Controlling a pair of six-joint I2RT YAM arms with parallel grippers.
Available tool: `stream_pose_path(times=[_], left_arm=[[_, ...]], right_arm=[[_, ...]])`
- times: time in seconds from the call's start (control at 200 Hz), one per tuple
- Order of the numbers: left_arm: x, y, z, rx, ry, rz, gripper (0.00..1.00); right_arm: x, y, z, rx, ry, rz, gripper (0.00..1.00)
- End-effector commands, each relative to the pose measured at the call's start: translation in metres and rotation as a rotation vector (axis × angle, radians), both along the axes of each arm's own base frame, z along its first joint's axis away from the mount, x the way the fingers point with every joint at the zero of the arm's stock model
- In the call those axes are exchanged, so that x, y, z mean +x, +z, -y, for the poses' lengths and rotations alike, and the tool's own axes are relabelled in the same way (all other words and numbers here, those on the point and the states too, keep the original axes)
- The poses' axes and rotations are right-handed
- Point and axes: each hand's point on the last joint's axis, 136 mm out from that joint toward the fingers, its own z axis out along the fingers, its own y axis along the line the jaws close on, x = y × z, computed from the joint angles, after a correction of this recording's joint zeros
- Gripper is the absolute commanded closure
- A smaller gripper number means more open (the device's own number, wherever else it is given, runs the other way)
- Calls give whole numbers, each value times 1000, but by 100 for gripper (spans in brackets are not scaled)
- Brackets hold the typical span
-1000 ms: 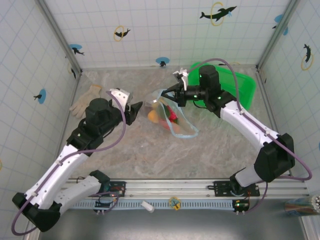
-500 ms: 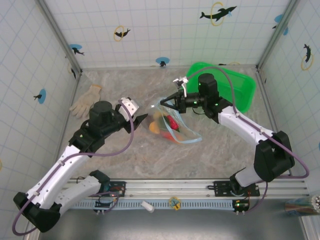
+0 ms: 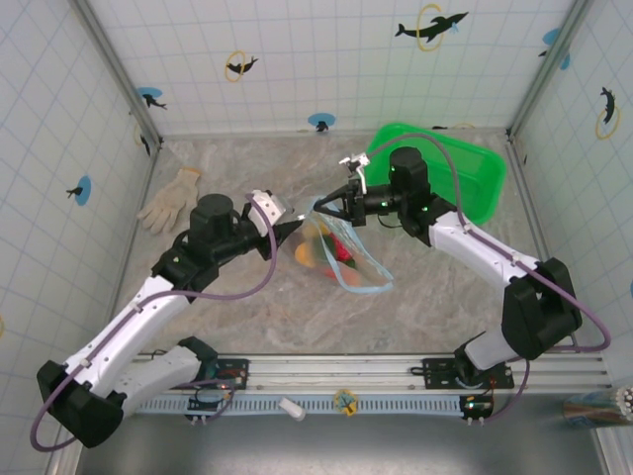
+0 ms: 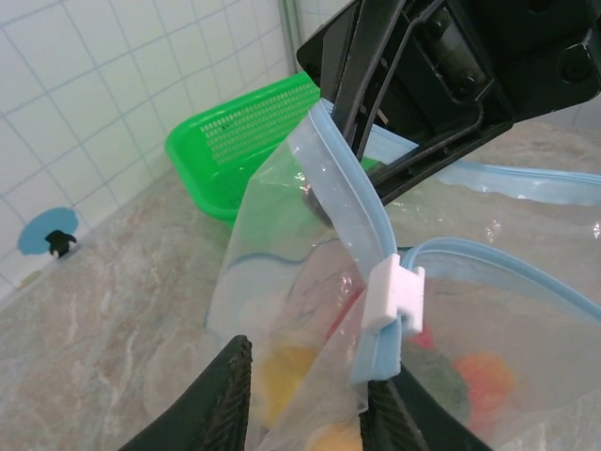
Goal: Place the food in the zip-top bag and seal the zipper
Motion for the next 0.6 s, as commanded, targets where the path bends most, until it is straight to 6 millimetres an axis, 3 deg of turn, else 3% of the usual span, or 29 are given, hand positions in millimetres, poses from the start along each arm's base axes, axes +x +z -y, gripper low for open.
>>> stream_pose_path(times=[0.0,0.235,0.325,0.415,0.47,0.51,0.53,0.595], left_arm=[[-2,12,7,-49,-37,27,78],[-3,27,9,-88,-45,49,100],[-6,34,12,-99,-66,55,100],[-5,43,12,-105,-64,67,100],[-4,48,11,-97,-59,63,100],[-5,39,12,-73,-70,36,100],[-6,52,13,-80,-77,53,100],[-8,52,15,-58,-97,25,100]], right_arm=[[-5,4,0,27,24,27,100],[-2,0,2,18,6,9,100],[9,-4,5,-13,-54,7,100],[35,-2,18,-96,-215,72,81],[42,3,26,-145,-279,122,75],[47,11,32,-170,-321,179,70],[50,14,34,-183,-344,201,65],[55,20,39,-240,-381,269,60]])
